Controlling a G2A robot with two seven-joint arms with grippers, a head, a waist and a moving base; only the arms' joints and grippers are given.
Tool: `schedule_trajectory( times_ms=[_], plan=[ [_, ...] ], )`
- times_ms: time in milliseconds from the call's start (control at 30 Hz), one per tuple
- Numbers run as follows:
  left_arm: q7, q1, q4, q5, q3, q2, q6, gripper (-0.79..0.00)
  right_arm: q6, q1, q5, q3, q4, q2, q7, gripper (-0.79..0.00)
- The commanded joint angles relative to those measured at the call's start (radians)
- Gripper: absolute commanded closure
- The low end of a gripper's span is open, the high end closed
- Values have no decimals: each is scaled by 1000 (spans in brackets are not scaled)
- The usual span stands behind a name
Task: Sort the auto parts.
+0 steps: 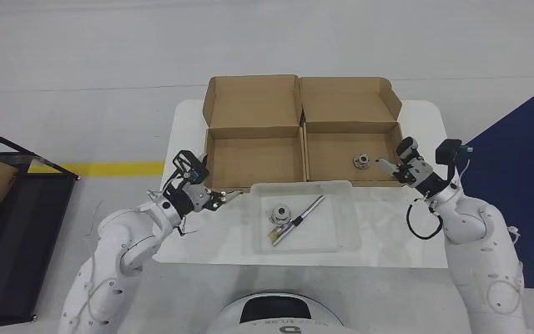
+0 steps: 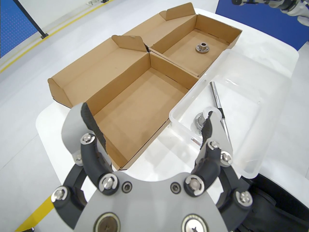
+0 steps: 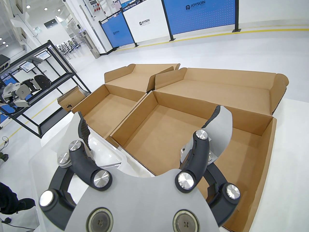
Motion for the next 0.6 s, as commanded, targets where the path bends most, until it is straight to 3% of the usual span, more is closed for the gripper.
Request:
schedule_trajectory(
  times_ms=[0,100,233,300,467,567],
  plan=[
    [8,4,-4,-15,16,0,-34,-785,-1,0,0,0,0,0,0,-785],
    [15,-19,57,-174,61,8,-282,-785,-1,0,0,0,0,0,0,-785],
    [-111,-130,130,-248,156,9,-368,-785,-1,0,0,0,0,0,0,-785],
    [-204,-192,142,-245,235,4,-357,-785,-1,0,0,0,0,0,0,-785],
    [-397,-332,162,-195,458,-27,-218,-767,-1,0,0,0,0,0,0,-785],
    [-456,-401,199,-178,543,-45,-137,-693,-1,0,0,0,0,0,0,-785]
  ],
)
